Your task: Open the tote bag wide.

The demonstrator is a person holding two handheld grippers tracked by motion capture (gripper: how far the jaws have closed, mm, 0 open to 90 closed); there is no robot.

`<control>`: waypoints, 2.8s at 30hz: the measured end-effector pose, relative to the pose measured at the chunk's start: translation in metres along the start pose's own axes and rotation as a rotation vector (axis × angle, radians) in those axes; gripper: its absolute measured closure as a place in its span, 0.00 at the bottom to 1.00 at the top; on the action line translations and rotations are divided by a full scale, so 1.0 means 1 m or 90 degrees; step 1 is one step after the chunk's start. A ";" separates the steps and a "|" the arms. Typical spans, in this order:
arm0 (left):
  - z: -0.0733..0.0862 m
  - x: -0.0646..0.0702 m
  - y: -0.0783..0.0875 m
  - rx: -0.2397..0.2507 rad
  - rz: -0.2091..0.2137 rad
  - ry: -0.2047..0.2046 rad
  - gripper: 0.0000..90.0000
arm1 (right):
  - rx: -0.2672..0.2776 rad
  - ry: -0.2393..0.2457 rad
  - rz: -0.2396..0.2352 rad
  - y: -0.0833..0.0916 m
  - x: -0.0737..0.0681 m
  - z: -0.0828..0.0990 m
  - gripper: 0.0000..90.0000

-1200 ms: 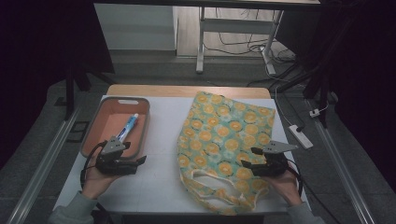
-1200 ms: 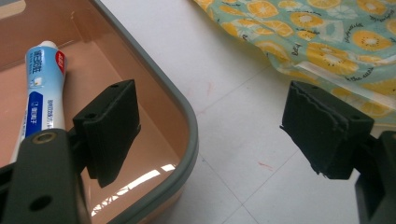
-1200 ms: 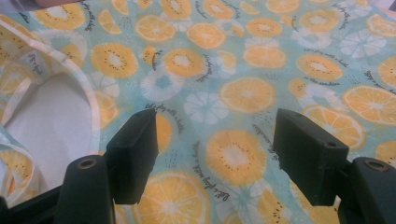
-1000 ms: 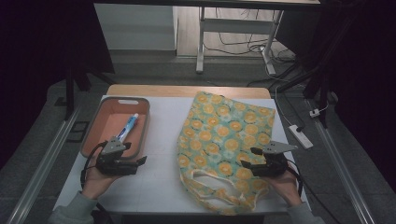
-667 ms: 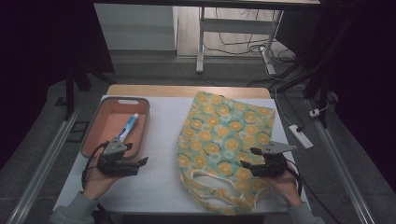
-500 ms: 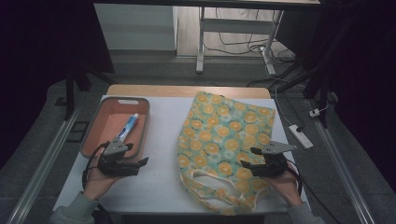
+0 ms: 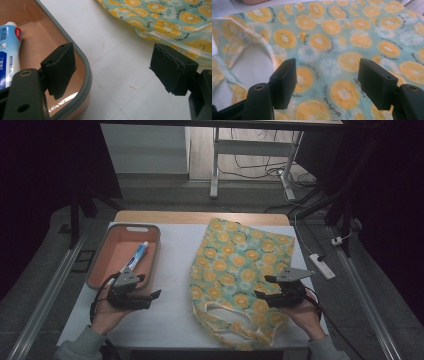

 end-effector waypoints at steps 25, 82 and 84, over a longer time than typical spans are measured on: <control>0.000 0.003 -0.001 -0.001 -0.002 -0.016 0.23 | -0.181 0.116 -0.138 -0.070 -0.058 -0.054 0.34; -0.069 0.067 -0.064 -0.029 0.181 -0.151 0.98 | -0.133 0.012 -0.119 0.001 -0.100 0.021 0.28; -0.070 0.067 -0.064 -0.029 0.181 -0.147 0.98 | -0.132 0.004 -0.104 -0.002 -0.103 0.026 0.25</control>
Point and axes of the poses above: each handheld gripper's, and its own axes: y roughly backward along the jaws, z roughly out of its underside, x roughly to its right, the point moved 4 cm from there along -y, roughly forward along the jaws
